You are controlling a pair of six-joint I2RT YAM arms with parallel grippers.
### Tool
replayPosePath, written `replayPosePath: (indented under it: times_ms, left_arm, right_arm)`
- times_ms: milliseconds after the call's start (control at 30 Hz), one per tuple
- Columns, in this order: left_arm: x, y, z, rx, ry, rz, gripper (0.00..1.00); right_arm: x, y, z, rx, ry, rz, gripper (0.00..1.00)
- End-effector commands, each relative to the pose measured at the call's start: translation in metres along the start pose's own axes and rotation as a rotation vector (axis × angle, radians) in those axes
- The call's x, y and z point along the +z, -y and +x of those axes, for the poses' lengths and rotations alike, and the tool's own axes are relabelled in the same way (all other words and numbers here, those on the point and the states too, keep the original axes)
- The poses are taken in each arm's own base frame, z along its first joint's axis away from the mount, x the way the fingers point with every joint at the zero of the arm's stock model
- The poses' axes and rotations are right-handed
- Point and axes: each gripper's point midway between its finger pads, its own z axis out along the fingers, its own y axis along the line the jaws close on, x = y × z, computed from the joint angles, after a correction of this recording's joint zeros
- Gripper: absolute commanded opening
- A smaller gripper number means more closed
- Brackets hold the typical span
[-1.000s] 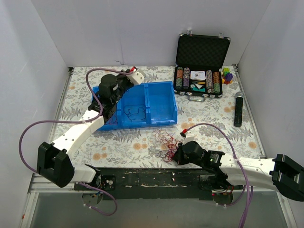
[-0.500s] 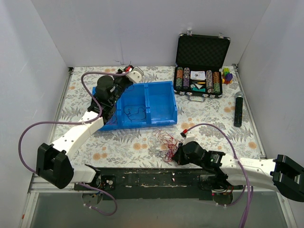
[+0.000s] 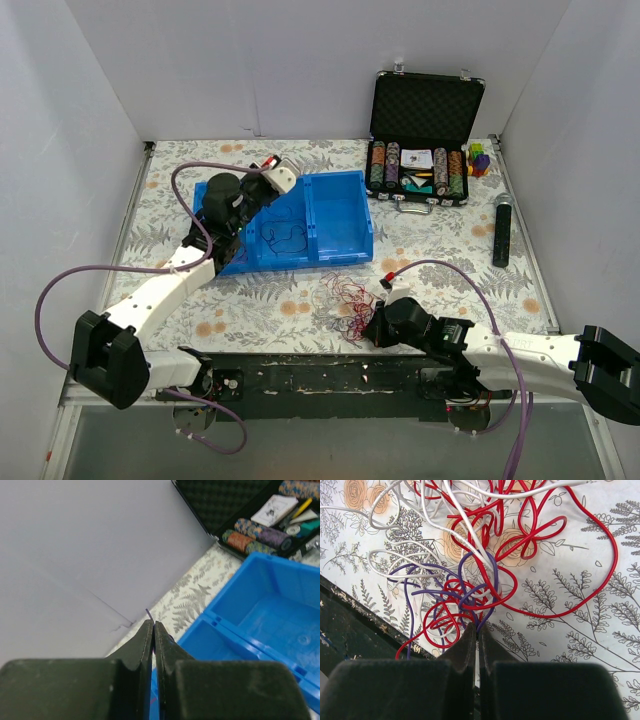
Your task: Untangle the cables
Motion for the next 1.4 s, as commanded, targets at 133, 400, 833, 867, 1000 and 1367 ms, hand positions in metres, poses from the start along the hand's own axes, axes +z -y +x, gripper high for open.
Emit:
replayPosePath:
  times_ms: [133,400,833,867,1000,1367]
  left_arm:
    - [-0.006,0.050,0.075,-0.092,-0.214,0.111,0.01]
    - [-0.007,0.069,0.073,-0.137,-0.227,0.214,0.72]
    - [-0.129,0.224,0.020,-0.119,-0.154,0.877,0.78]
    - [-0.138,0.238,0.024,-0.142,-0.176,0.915,0.77]
    - [-0.164,0.267,0.047,-0.155,-0.225,1.010,0.74]
    - [-0.158,0.285,0.083,0.018,-0.222,1.053,0.61]
  right_arm:
    - [-0.003,0.030,0.030,-0.038,-0.106,0.099,0.01]
    - [-0.003,0.031,0.030,-0.033,-0.107,0.104,0.01]
    - [-0.002,0.028,0.030,-0.033,-0.105,0.088,0.01]
    - [-0.001,0.028,0.030,-0.032,-0.106,0.089,0.01]
    - [-0.003,0.029,0.030,-0.030,-0.103,0.089,0.01]
    - [-0.004,0.030,0.029,-0.025,-0.096,0.095,0.01]
